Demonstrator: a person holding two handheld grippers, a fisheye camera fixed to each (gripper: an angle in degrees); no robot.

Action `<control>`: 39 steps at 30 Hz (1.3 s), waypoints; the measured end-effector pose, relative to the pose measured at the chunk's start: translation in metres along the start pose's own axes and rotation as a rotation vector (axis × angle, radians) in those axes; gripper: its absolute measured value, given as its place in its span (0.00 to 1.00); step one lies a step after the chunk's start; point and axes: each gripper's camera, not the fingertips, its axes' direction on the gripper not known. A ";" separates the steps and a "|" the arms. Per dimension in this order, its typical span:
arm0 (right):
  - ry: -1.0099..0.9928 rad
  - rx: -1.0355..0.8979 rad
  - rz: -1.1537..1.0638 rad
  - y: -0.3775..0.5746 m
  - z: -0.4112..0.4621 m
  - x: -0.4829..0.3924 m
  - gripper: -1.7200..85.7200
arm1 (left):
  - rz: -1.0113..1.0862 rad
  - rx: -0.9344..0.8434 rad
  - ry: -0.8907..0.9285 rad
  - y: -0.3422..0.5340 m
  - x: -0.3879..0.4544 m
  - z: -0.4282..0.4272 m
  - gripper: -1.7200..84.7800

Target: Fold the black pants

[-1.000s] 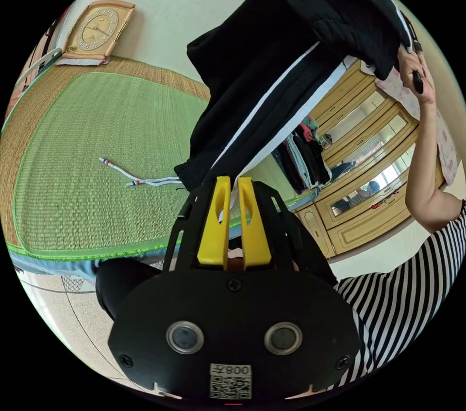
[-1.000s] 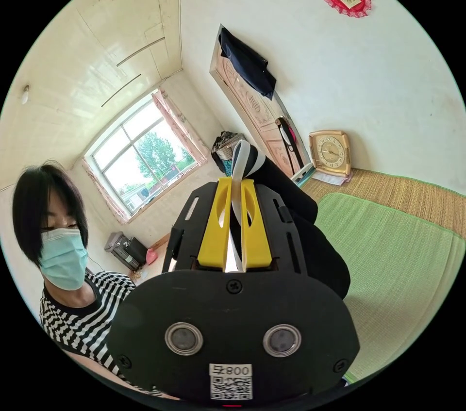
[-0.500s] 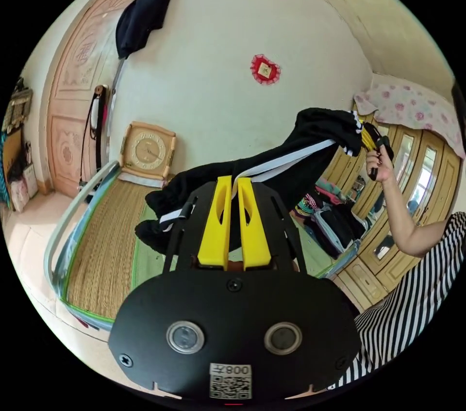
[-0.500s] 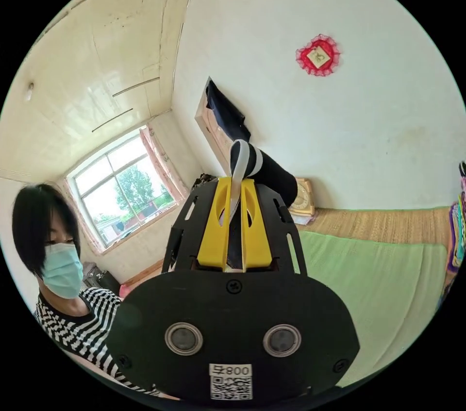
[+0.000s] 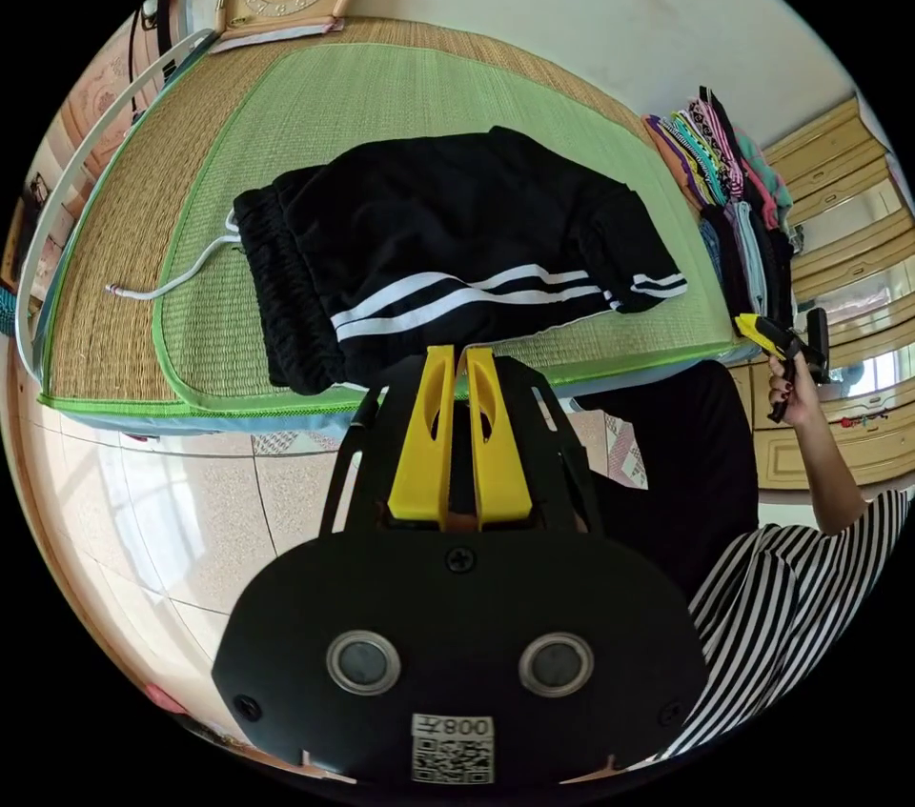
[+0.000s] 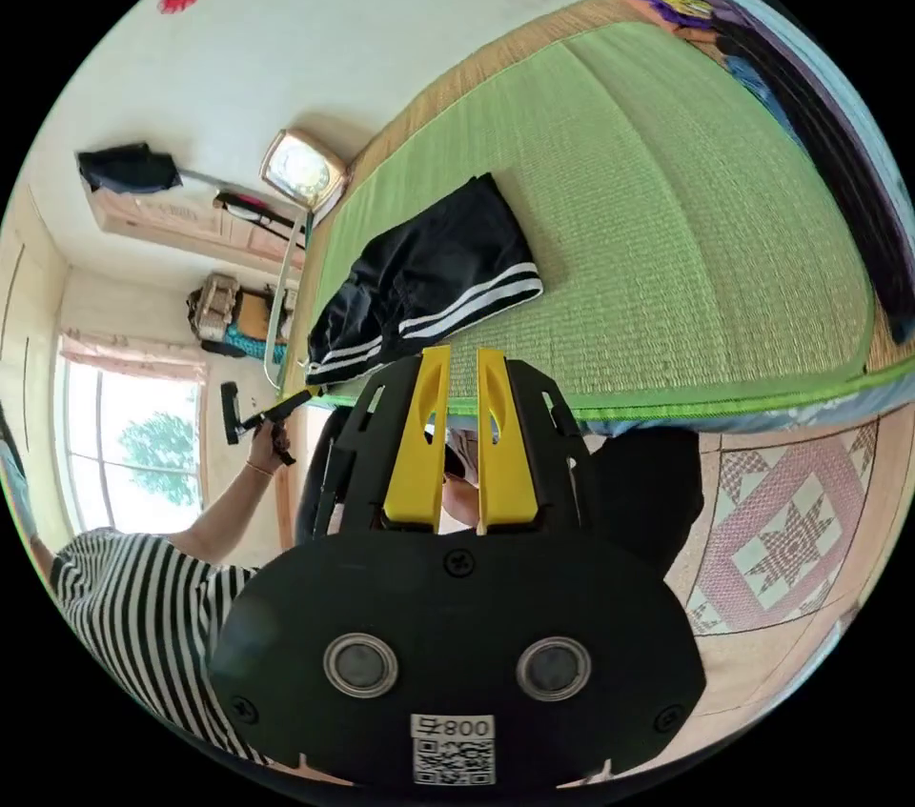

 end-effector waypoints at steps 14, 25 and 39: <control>0.495 -0.282 -0.544 -0.029 0.172 -0.071 0.12 | -0.031 -0.066 -0.006 -0.028 0.003 -0.006 0.05; 0.270 -0.094 -0.369 -0.032 0.027 0.003 0.09 | -0.108 0.066 -0.020 -0.005 0.011 -0.029 0.05; 0.251 0.124 0.012 0.025 -0.168 0.166 0.11 | -0.152 0.050 0.004 -0.028 -0.021 -0.032 0.09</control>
